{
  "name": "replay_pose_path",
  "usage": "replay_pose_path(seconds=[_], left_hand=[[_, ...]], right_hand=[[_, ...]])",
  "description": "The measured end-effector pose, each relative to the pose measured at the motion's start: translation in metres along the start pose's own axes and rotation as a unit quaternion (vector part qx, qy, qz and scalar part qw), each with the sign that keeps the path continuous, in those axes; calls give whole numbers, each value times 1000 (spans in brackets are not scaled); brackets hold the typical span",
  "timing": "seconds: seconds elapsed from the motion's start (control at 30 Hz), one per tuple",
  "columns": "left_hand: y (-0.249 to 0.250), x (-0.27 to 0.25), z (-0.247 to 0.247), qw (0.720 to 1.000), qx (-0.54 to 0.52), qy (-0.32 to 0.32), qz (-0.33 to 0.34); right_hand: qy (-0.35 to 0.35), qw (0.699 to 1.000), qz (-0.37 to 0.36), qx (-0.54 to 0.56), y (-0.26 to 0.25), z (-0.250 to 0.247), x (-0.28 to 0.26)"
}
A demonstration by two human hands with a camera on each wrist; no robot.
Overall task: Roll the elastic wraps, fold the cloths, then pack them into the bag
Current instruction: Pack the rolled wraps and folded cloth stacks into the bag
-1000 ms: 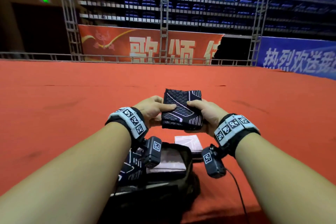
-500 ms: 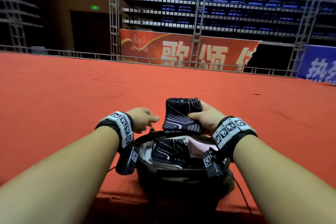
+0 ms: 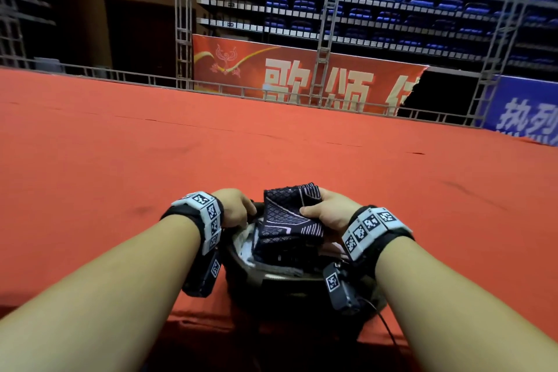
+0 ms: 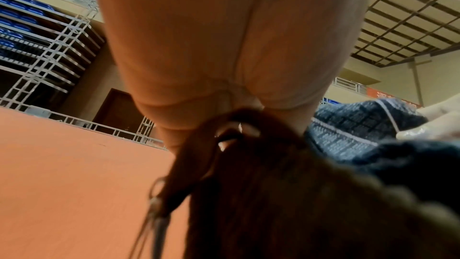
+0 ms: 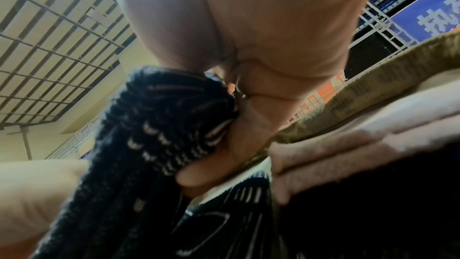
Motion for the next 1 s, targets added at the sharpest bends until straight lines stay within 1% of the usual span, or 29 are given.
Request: replay_pose_path(seconds=[0.17, 0.2, 0.23, 0.27, 0.3, 0.37, 0.43, 0.5, 0.53, 0.57, 0.6, 0.63, 0.7, 0.73, 0.77, 0.83, 1.0], left_hand=[[8, -2, -14, 999, -30, 7, 41], [9, -2, -18, 998, -35, 13, 44], [8, -3, -21, 998, -37, 17, 44], [7, -2, -23, 998, -40, 18, 42], [7, -1, -23, 998, -41, 14, 42], [7, 0, -18, 998, -41, -7, 42], [8, 0, -14, 998, -29, -22, 43], [7, -1, -11, 999, -22, -26, 43], [7, 0, -10, 998, -22, -30, 43], [7, -1, -9, 998, -23, -37, 43], [8, 0, -8, 998, -24, -44, 44], [8, -1, -8, 997, -26, -51, 44], [9, -2, -8, 996, -43, -61, 44], [9, -2, -7, 995, -56, -68, 42], [10, -3, -7, 994, -66, -75, 41], [13, -6, -7, 991, -87, -90, 39], [23, -21, -15, 989, -101, -98, 41]], right_hand=[[-8, 1000, 9, -13, -3, 23, -1], [-3, 999, 11, -42, -4, 26, 0], [6, 994, 13, -109, -5, 26, 2], [12, 980, 18, -199, -6, 27, 3], [20, 956, 28, -293, -6, 27, 6], [60, 907, 44, -415, -8, 22, 6], [108, 865, 29, -489, -15, 20, 2], [151, 827, -29, -541, -29, 21, -6], [167, 814, -63, -552, -37, 21, -12], [169, 809, -94, -555, -43, 22, -15], [149, 806, -115, -562, -46, 25, -17], [105, 801, -123, -577, -43, 32, -16], [-5, 792, -112, -601, -29, 48, -13], [-50, 790, -110, -601, -22, 56, -12], [-80, 790, -109, -598, -16, 62, -12], [-100, 787, -104, -600, -7, 71, -11], [-79, 749, -98, -651, 12, 87, 4]])
Point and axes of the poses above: each hand's wrist, its own x-axis towards the middle knuckle, its own z-axis out of the palm, y = z × x, the point moved 10 cm from there along x, towards the middle knuckle, and after that the axes turned 7 degrees about -x, right-handed, at the moved point
